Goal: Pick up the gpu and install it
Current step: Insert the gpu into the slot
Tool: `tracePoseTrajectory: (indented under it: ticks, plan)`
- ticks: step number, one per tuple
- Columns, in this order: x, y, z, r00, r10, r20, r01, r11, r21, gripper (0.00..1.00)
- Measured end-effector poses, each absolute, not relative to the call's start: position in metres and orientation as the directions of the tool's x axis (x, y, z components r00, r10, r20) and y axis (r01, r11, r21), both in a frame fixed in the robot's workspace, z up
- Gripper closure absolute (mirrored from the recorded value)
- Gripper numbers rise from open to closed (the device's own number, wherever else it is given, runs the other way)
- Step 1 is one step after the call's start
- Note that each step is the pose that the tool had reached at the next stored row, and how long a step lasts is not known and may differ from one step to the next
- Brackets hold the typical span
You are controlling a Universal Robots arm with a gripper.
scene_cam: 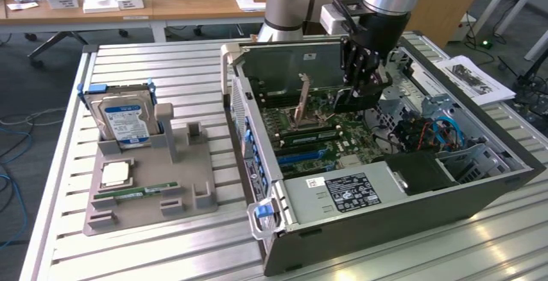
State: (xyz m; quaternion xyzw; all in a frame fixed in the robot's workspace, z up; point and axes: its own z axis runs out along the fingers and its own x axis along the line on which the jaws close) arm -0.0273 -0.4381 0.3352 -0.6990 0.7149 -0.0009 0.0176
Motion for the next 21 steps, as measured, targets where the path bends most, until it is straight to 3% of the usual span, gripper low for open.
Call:
tracePoseTrajectory:
  ticks: [21]
  plan:
    - [-0.0296, -0.4381, 0.3351, -0.022, -0.999, -0.024, -0.999, 0.023, -0.026, 0.73]
